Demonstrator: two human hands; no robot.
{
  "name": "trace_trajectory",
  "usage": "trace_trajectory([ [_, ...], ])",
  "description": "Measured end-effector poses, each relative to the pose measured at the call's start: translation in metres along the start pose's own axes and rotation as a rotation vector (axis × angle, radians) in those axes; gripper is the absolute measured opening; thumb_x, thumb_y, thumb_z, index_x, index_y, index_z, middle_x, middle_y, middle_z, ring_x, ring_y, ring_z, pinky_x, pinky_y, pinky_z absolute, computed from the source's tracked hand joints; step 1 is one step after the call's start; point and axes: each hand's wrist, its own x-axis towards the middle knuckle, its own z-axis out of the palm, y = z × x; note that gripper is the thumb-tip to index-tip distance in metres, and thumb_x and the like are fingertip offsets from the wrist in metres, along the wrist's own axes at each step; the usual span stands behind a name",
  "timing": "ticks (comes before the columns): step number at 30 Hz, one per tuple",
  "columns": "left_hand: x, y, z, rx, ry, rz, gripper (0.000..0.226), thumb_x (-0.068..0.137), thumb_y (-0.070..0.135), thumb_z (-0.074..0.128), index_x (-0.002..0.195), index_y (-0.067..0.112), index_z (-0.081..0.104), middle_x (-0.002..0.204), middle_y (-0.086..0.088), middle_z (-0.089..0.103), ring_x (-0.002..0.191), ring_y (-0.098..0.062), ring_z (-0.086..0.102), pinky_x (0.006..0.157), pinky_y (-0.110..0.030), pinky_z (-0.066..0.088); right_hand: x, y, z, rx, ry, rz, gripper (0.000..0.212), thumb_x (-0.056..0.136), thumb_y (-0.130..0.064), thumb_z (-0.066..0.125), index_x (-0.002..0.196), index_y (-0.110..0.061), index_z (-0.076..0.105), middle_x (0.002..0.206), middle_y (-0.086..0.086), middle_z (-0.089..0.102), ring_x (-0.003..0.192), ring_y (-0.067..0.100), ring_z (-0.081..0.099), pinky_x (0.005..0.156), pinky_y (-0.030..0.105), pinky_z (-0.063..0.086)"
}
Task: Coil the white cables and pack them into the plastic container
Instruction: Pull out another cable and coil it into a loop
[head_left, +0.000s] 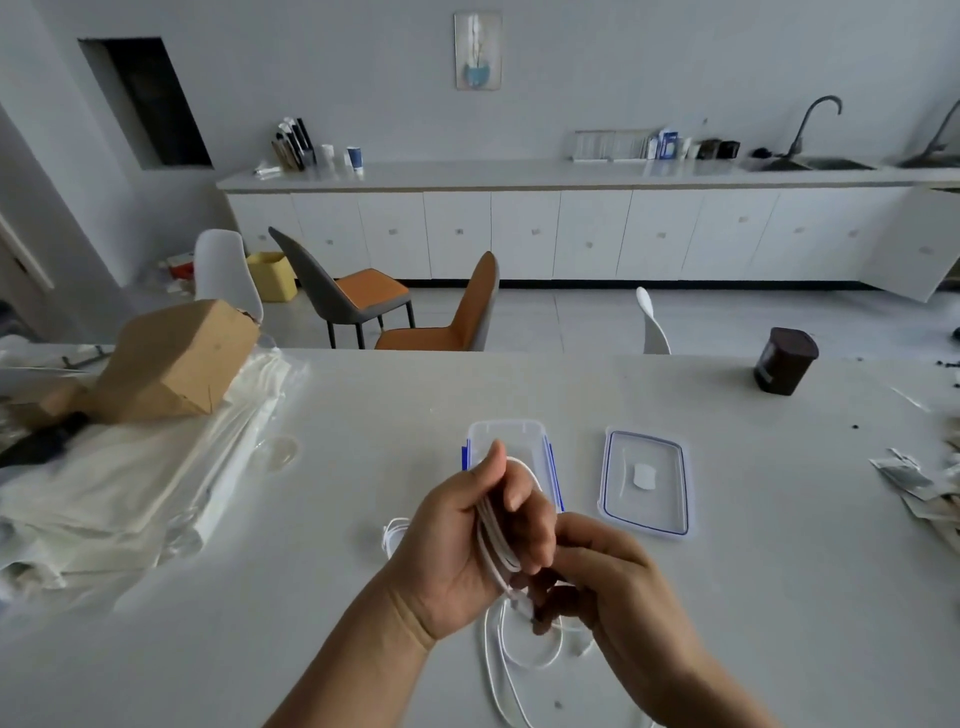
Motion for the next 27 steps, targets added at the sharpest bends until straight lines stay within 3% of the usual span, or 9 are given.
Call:
trace_trajectory([
  [4,-0.003,0.001,-0.002,0.085,-0.003,-0.009,0.045,0.099,0.038,0.042,0.063,0.011,0.046,0.053,-0.011,0.055,0.042,-0.02,0.052,0.045,-0.025,0.039,-0.002,0.001,0.004,0.011,-0.019,-0.031,0.045,0.091,-0.038,0.05,0.082,0.002,0.07,0.071,0.017,0.063,0.059,0.026,0.053,0.055,0.038,0.047],
  [7,-0.005,0.001,0.0,0.162,-0.052,-0.013,0.044,0.099,0.036,0.045,0.063,0.011,0.045,0.05,-0.009,0.053,0.039,-0.019,0.05,0.042,-0.023,0.041,-0.001,0.0,0.003,-0.067,0.002,-0.039,0.056,0.089,-0.052,0.051,0.079,0.002,0.064,0.061,0.012,0.057,0.054,0.025,0.05,0.052,0.036,0.044],
  [11,-0.01,0.005,0.002,0.157,-0.174,-0.046,0.041,0.1,0.031,0.049,0.065,0.009,0.048,0.053,-0.011,0.056,0.044,-0.019,0.055,0.045,-0.026,0.04,0.001,0.003,0.0,-0.062,0.013,-0.014,0.048,0.087,-0.04,0.06,0.076,0.006,0.055,0.058,0.009,0.043,0.049,0.023,0.04,0.046,0.031,0.036],
  [17,-0.012,0.007,0.013,0.119,-0.34,-0.089,0.036,0.101,0.024,0.044,0.074,0.004,0.055,0.075,-0.021,0.068,0.064,-0.029,0.068,0.06,-0.031,0.054,-0.001,0.003,-0.002,0.062,-0.034,0.0,0.04,0.085,-0.031,0.062,0.076,0.005,0.047,0.056,0.024,0.031,0.044,0.018,0.03,0.04,0.02,0.028],
  [21,-0.008,0.007,0.021,0.115,-0.399,-0.138,0.034,0.101,0.023,0.046,0.08,0.001,0.06,0.089,-0.026,0.068,0.08,-0.035,0.069,0.073,-0.04,0.054,-0.002,-0.005,-0.006,0.183,-0.076,-0.011,0.035,0.074,-0.029,0.067,0.072,0.001,0.051,0.041,0.005,0.039,0.037,0.013,0.03,0.039,0.014,0.022],
  [23,-0.005,0.01,0.028,0.115,-0.407,-0.16,0.033,0.101,0.023,0.047,0.081,0.001,0.061,0.094,-0.027,0.068,0.086,-0.037,0.068,0.077,-0.04,0.056,-0.003,-0.011,-0.008,0.285,-0.11,-0.033,0.025,0.069,-0.02,0.072,0.069,-0.002,0.055,0.039,0.002,0.038,0.032,0.01,0.033,0.038,0.013,0.017],
  [27,-0.006,0.019,0.046,0.166,-0.254,-0.181,0.032,0.094,0.021,0.057,0.069,0.001,0.059,0.089,-0.027,0.07,0.081,-0.038,0.07,0.072,-0.039,0.059,-0.002,-0.016,-0.008,0.408,-0.166,-0.088,0.044,0.062,-0.022,0.086,0.072,0.0,0.05,0.044,-0.004,0.034,0.034,0.003,0.035,0.037,0.01,0.021],
])
